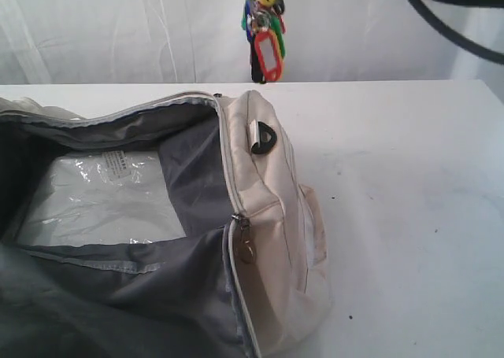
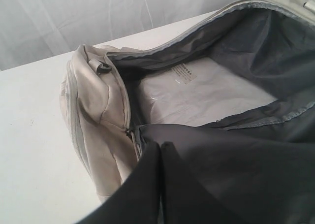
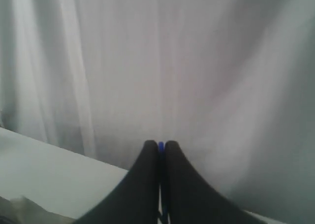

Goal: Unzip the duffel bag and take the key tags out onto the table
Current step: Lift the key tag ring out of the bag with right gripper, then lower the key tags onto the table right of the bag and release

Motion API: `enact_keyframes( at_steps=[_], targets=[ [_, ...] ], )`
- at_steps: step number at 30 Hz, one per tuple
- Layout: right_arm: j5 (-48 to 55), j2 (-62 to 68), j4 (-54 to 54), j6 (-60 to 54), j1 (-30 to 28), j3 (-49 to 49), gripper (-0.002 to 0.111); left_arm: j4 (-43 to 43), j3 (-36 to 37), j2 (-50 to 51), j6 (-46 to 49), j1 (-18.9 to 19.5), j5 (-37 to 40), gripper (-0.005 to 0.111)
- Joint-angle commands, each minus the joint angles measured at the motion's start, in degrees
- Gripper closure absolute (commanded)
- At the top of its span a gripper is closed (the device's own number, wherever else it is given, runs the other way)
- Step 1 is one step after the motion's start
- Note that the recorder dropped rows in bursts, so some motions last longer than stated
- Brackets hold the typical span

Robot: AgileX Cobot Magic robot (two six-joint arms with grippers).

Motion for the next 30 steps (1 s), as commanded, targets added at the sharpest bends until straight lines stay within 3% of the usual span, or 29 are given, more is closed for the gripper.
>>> enact_keyframes(
  at_steps=[1,4,12,30],
  targets=[
    [11.4,-3.5,7.9,-12.7,-0.5,6.5,0.108,-0.4,0.4,-0.3,-0.4,-0.2,0.3,0.107],
    [16.7,-4.0,8.4,-14.2,-0.7,9.7,0.108,-0.4,0.4,-0.3,-0.4,-0.2,0.3,0.107],
    [18.4,-4.0,9.7,-14.0,-6.8,18.1,0.108,-0.5,0.4,-0.3,-0.4,-0.2,3.4,0.107],
    [5.5,-3.1,10.5,-10.1,-15.0,33.3,0.108,-0.5,0.4,-0.3,-0.4,-0.2,3.8,0.107]
  ],
)
